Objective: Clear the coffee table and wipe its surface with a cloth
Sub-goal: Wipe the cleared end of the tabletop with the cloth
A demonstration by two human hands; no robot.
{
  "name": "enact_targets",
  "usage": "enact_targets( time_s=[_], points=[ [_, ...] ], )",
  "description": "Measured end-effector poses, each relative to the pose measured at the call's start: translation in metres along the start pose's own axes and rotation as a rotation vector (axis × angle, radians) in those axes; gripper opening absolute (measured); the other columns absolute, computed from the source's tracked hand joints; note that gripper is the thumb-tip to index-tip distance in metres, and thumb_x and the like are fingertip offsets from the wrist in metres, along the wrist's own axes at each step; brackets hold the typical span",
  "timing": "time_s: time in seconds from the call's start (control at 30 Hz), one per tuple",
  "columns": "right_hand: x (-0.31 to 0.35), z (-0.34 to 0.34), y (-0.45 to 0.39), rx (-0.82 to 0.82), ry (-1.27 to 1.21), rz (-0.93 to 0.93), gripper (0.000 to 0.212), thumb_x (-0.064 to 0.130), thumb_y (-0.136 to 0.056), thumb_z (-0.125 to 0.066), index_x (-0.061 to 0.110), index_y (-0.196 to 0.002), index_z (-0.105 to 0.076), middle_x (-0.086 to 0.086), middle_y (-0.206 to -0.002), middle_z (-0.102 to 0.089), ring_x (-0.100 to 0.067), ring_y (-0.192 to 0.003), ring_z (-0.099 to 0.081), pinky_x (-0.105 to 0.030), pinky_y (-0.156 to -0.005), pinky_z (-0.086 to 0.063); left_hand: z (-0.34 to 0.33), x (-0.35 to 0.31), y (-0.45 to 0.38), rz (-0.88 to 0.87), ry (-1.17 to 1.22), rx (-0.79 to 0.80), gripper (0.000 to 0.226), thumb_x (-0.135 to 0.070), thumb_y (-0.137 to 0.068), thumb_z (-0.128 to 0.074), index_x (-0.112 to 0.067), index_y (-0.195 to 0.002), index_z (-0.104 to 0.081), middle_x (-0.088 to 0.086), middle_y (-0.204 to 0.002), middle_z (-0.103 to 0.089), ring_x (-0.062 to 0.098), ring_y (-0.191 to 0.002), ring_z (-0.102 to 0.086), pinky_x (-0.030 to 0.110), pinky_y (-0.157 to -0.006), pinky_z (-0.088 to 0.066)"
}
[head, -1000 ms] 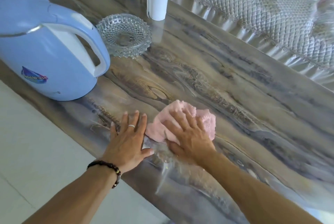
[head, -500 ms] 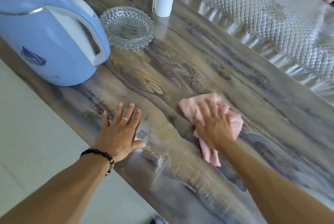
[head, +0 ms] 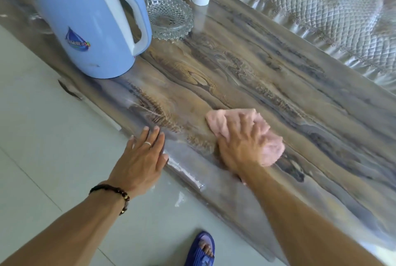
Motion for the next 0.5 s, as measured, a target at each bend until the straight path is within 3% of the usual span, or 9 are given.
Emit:
enact_targets(
  time_s=[0.1, 0.2, 0.27, 0.33, 0.4, 0.43, 0.5],
  points=[
    [0.074, -0.023, 0.052, -0.011, 0.015, 0.299, 0.059, 0.051, -0.092, -0.018, 0.037, -0.149, -0.015, -0.008, -0.159, -0.012, -0.047, -0.144, -0.010, -0.074, -0.108, -0.013, 0.000, 0.008, 0.003, -0.002, 0.004, -0.029, 0.055, -0.035, -0.101, -0.023, -0.010, -0.150, -0.023, 0.010, -0.159, -0.014, 0.029, -0.146, -0.009, 0.051, -0.114, -0.018],
    [0.042, -0.022, 0.089, 0.025, -0.040, 0.532, 0.060, 0.063, -0.095, -0.024, 0.042, -0.152, -0.017, -0.001, -0.165, -0.013, -0.037, -0.150, -0.009, -0.066, -0.116, -0.013, 0.001, 0.011, 0.005, 0.000, -0.029, -0.029, 0.066, -0.044, -0.094, -0.013, -0.006, -0.144, -0.034, 0.015, -0.154, -0.026, 0.035, -0.143, -0.021, 0.056, -0.109, -0.026],
    [-0.008, -0.018, 0.065, 0.042, 0.013, 0.448, 0.066, 0.069, -0.091, -0.016, 0.044, -0.152, -0.014, 0.001, -0.165, -0.009, -0.034, -0.151, -0.007, -0.062, -0.118, -0.013, 0.008, 0.003, 0.003, -0.007, -0.041, -0.034, 0.067, -0.046, -0.093, -0.016, -0.005, -0.141, -0.039, 0.018, -0.151, -0.033, 0.038, -0.140, -0.027, 0.060, -0.105, -0.030],
    [-0.036, -0.005, 0.023, 0.024, -0.057, 0.149, 0.064, 0.063, -0.090, -0.017, 0.041, -0.151, -0.016, -0.003, -0.164, -0.008, -0.035, -0.148, -0.009, -0.060, -0.115, -0.016, 0.005, -0.011, -0.003, -0.039, -0.030, -0.022, 0.061, -0.044, -0.097, -0.025, -0.007, -0.145, -0.032, 0.016, -0.153, -0.028, 0.038, -0.142, -0.021, 0.060, -0.109, -0.025],
    [-0.015, 0.000, 0.004, -0.015, -0.131, -0.093, 0.054, 0.053, -0.096, -0.027, 0.036, -0.146, -0.020, -0.007, -0.160, -0.012, -0.040, -0.142, -0.015, -0.065, -0.109, -0.021, -0.001, -0.022, -0.010, -0.068, -0.026, -0.037, 0.061, -0.043, -0.098, -0.030, -0.010, -0.149, -0.023, 0.013, -0.157, -0.019, 0.036, -0.145, -0.011, 0.057, -0.113, -0.017],
    [0.006, -0.001, 0.007, -0.043, -0.076, -0.074, 0.052, 0.049, -0.097, -0.029, 0.034, -0.146, -0.017, -0.008, -0.158, -0.012, -0.044, -0.140, -0.016, -0.068, -0.107, -0.022, 0.000, -0.026, -0.015, -0.069, -0.020, -0.046, 0.061, -0.042, -0.098, -0.031, -0.011, -0.149, -0.021, 0.012, -0.158, -0.016, 0.035, -0.145, -0.008, 0.057, -0.114, -0.015],
    [0.035, -0.012, 0.031, -0.050, -0.015, 0.191, 0.055, 0.050, -0.097, -0.028, 0.034, -0.148, -0.015, -0.011, -0.158, -0.015, -0.047, -0.141, -0.018, -0.070, -0.107, -0.025, -0.001, -0.033, -0.023, -0.064, -0.008, -0.042, 0.063, -0.044, -0.097, -0.031, -0.011, -0.150, -0.019, 0.011, -0.159, -0.012, 0.034, -0.145, -0.005, 0.056, -0.115, -0.013]
  ],
)
Point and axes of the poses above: each hand's wrist, its own y-axis away from the middle knuckle, its own z-axis out of the back of the hand, x = y × z, the point moved 4 cm from there along -y, towards the middle knuckle
